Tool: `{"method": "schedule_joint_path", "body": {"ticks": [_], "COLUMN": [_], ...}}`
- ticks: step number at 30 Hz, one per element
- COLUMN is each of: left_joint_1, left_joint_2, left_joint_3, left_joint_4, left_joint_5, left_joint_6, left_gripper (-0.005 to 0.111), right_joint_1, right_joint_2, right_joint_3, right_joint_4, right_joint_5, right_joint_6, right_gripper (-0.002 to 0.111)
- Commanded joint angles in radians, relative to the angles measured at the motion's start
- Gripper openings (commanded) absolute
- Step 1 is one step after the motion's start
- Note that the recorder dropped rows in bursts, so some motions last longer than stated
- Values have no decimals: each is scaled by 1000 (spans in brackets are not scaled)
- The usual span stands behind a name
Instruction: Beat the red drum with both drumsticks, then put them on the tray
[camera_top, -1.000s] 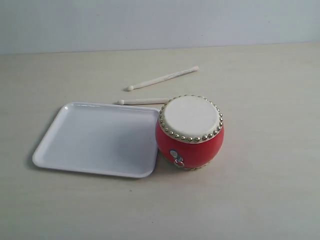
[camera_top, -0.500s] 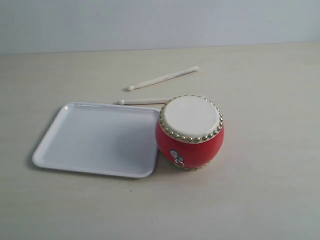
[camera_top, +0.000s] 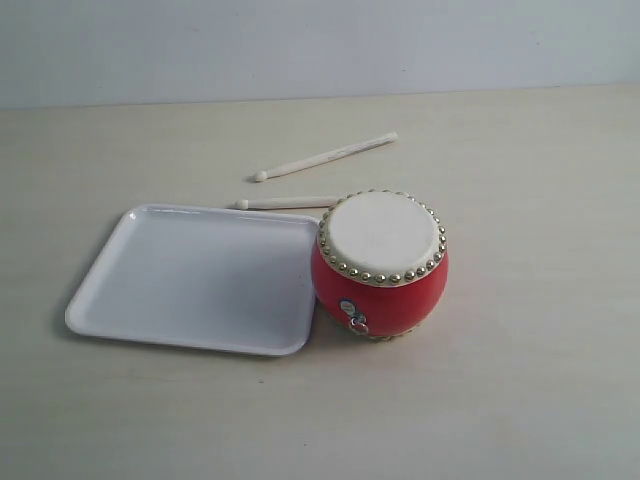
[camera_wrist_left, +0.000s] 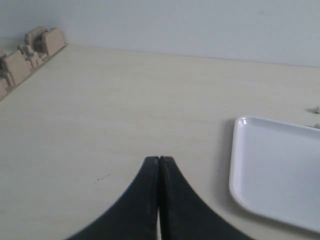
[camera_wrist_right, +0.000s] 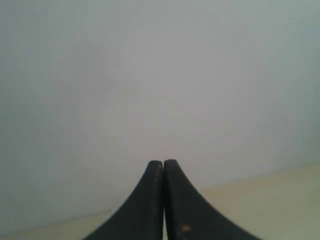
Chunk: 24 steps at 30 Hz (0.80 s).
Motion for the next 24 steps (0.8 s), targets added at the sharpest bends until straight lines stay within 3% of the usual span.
{"method": "schedule_joint_path", "body": {"ticks": [1,7,13,15,20,24], "left_joint_1": [2,2,2,2,2,2], "left_joint_2": [-6,-6,-6,-6,-6,-6], "left_joint_3": [2,2,2,2,2,2], "left_joint_4": [-4,-4,-4,-4,-4,-4], "left_joint_5": [-6,-6,-6,-6,-6,-6], "left_joint_6": [0,0,0,0,0,0], "left_gripper": [0,0,0,0,0,0], "right_joint_1": [-5,-5,-5,2,62,167], "right_joint_2": [334,723,1045,1150,1391,1521], "right_joint_3": [-242,-597,-1024,-1181,-1538,-1674], "right_joint_4": [-10,89,532,621,611,601], "right_joint_5": [220,438,757,864,1000,1113], "right_joint_6": [-171,-584,-1182,-1262,-1334,-1741], "right_gripper": [0,0,0,0,0,0]}}
